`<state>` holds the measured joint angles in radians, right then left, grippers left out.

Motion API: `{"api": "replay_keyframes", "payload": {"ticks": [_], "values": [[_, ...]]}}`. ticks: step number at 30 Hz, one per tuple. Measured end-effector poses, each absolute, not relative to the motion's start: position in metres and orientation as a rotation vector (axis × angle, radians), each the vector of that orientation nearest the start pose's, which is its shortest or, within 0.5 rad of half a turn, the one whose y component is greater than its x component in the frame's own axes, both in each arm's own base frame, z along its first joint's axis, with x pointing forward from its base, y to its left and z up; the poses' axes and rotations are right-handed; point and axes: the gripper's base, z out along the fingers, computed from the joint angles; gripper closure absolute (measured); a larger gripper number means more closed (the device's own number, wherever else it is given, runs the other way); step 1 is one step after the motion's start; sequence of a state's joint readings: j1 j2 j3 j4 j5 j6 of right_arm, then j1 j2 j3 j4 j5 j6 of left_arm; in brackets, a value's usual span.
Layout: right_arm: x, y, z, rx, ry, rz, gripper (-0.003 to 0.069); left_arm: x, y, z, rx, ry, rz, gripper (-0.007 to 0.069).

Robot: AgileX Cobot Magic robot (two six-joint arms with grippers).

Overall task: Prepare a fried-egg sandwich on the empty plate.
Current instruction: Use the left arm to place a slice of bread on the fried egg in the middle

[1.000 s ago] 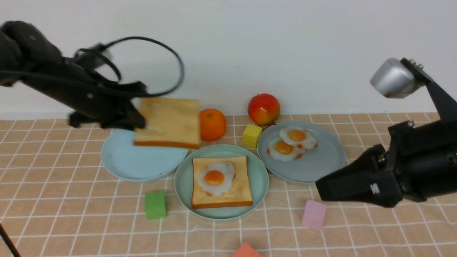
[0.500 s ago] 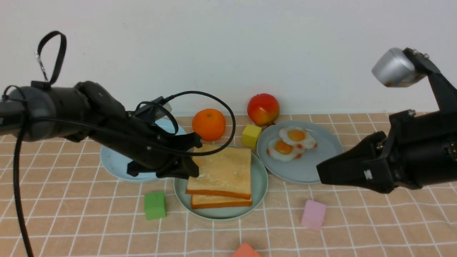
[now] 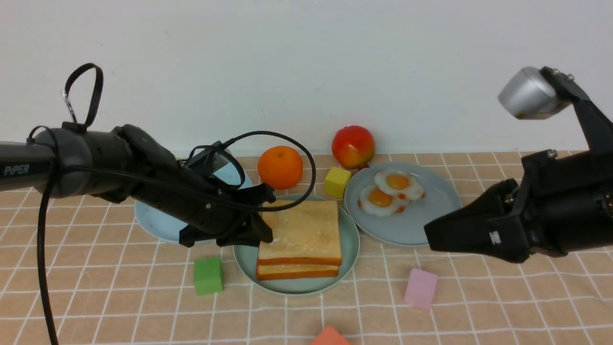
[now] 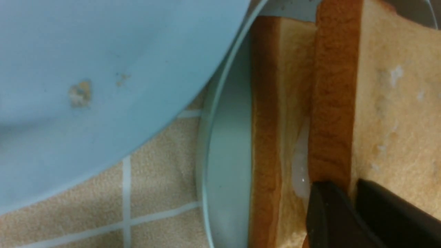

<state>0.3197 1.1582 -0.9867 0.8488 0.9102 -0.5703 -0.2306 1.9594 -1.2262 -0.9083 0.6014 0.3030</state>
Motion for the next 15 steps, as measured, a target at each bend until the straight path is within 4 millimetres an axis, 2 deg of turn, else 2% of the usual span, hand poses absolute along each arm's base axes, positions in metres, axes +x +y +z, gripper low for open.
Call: {"api": "replay_keyframes", "payload": {"ticks": [8, 11, 13, 15], "values": [[0.197, 0.121, 0.345, -0.649, 2.264, 0.901, 0.0585, 0.371, -0.132, 0.171, -0.162, 2.726, -0.884, 0.0271], [0.198, 0.119, 0.344, -0.661, 2.262, 0.858, 0.0582, 0.368, -0.130, 0.180, -0.123, 2.729, -0.874, 0.0233], [0.197, 0.117, 0.346, -0.670, 2.247, 0.815, 0.0579, 0.365, -0.124, 0.193, -0.095, 2.713, -0.860, 0.0218], [0.193, 0.112, 0.353, -0.670, 2.202, 0.754, 0.0575, 0.360, -0.112, 0.216, -0.079, 2.676, -0.837, 0.0211]]}}
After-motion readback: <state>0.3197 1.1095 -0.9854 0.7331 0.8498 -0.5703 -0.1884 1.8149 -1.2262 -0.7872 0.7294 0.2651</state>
